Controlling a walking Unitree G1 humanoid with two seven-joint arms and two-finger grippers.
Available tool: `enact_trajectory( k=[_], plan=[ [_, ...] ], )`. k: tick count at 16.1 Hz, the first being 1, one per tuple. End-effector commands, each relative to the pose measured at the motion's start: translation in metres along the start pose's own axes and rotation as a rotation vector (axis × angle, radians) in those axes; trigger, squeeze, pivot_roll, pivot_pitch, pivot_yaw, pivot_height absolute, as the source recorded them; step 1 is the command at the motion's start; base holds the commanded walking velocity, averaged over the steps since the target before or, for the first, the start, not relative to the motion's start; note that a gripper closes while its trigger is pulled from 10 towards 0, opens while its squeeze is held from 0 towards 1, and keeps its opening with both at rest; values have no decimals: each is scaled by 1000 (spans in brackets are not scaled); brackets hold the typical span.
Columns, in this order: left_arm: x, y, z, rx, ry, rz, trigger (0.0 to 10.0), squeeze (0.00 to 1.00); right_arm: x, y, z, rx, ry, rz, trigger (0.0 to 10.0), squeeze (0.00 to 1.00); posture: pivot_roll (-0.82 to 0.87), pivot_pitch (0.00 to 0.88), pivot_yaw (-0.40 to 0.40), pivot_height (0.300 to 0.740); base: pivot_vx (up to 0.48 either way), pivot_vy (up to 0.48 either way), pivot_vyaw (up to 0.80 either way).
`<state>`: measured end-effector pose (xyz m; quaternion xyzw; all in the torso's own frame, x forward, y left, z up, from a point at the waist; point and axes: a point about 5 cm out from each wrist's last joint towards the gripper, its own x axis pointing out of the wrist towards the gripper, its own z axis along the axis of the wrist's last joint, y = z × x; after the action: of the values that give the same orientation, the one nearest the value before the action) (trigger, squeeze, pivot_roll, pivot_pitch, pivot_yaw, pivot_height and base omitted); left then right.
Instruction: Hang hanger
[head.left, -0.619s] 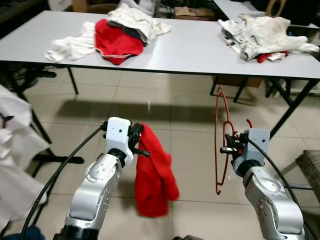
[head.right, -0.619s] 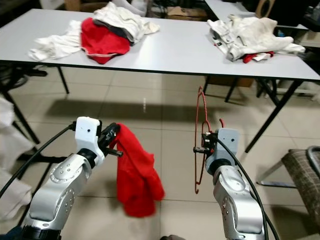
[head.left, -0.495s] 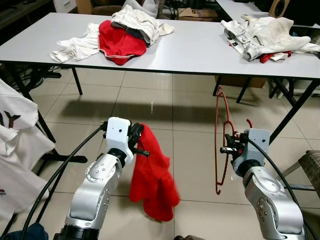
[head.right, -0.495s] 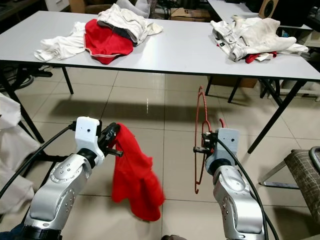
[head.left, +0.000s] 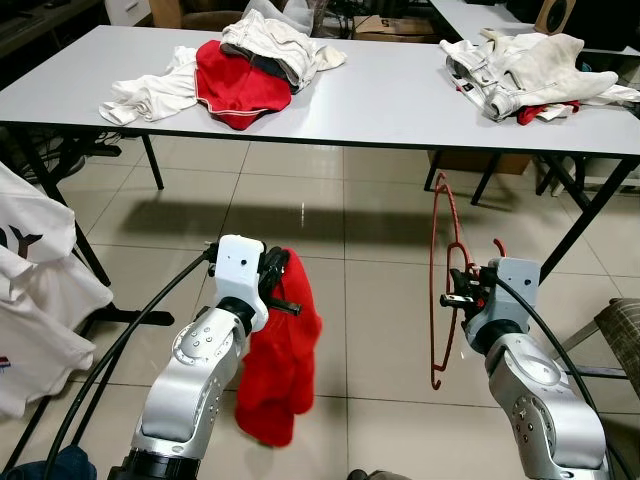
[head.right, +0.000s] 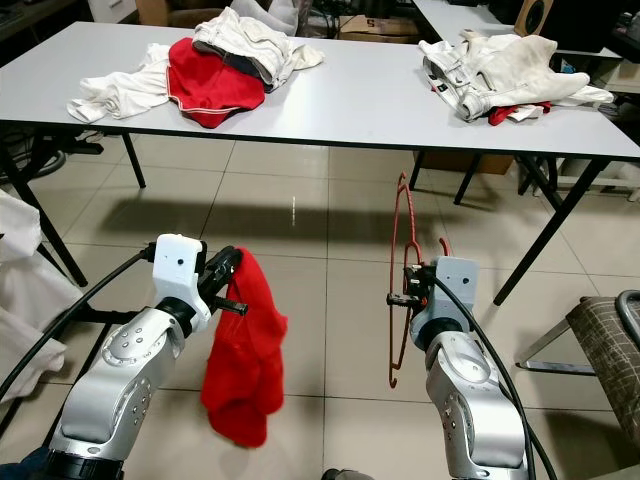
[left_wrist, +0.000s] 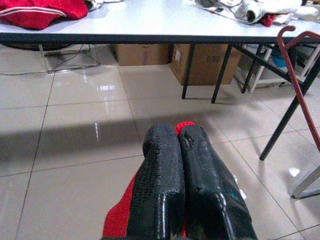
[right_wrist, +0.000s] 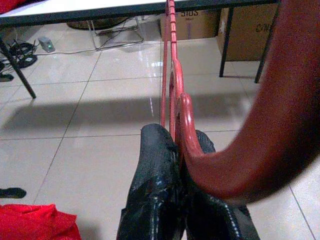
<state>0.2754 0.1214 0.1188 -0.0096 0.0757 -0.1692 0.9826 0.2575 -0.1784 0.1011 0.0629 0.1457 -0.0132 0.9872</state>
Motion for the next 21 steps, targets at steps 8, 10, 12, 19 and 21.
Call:
enact_trajectory(
  k=[8,10,12,19,21],
  plan=[
    [2,-4,10,17,-34,-22,10000,0,-1,-2,-1,-11,12,-9,10000,0,-90,31,-13,740,0,-324,0],
    [2,-4,10,16,-36,-24,10000,0,-1,-2,-1,-13,11,-7,10000,0,-90,31,-13,740,0,-135,0],
    [2,-5,9,-2,-29,-29,10000,0,-1,-4,0,-2,0,-17,10000,0,-90,31,-13,740,0,0,0],
    [3,-6,10,-3,-31,-41,10000,0,-1,0,4,-21,-33,16,10000,0,-90,36,-14,740,0,0,0],
    [3,-7,11,-7,-36,-55,10000,0,0,-1,5,-5,-33,-3,10000,0,-90,36,-15,740,0,0,0]
  ],
)
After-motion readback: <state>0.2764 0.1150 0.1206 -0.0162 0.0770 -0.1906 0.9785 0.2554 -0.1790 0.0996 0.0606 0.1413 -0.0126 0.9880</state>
